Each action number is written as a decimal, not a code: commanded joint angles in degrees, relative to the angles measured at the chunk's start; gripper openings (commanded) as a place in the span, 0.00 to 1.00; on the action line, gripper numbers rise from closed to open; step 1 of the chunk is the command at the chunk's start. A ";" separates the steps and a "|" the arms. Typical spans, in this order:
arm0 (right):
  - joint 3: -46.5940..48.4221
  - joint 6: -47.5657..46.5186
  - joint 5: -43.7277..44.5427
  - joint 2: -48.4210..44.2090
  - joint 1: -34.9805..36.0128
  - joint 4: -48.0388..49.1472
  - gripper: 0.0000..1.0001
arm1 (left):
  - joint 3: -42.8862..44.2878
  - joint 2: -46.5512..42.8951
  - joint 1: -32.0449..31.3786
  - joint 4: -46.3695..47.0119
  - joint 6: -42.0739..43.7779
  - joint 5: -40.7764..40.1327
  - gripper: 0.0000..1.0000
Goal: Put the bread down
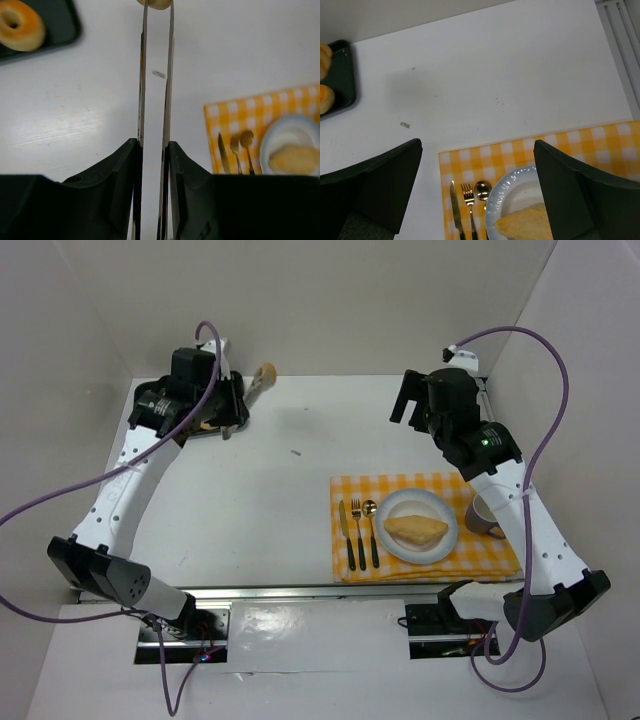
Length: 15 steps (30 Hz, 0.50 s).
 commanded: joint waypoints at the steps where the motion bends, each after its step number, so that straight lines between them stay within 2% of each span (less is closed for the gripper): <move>1: 1.28 0.30 1.43 -1.17 -0.15 2.10 1.00 | -3.08 -6.12 -0.41 5.09 3.12 18.69 0.00; 4: 1.99 0.30 2.65 -1.70 -0.15 1.40 1.00 | -7.37 -8.23 -0.41 8.23 3.12 30.91 0.00; 5: 3.38 0.30 3.79 -1.70 -0.15 1.40 1.00 | -11.74 -10.50 -1.02 10.34 0.95 39.23 0.00; 8: 5.23 -0.84 4.94 -1.70 -0.15 0.78 1.00 | -18.97 -14.03 -4.17 21.41 -5.98 48.34 0.00; 11: 6.81 -1.45 5.64 -2.31 -0.15 0.26 1.00 | -28.80 -15.88 -9.35 31.49 -12.84 51.26 0.00; 15: 7.43 -1.46 6.79 -3.54 -0.15 -0.36 1.00 | -35.85 -15.36 -14.99 43.82 -20.33 51.88 0.00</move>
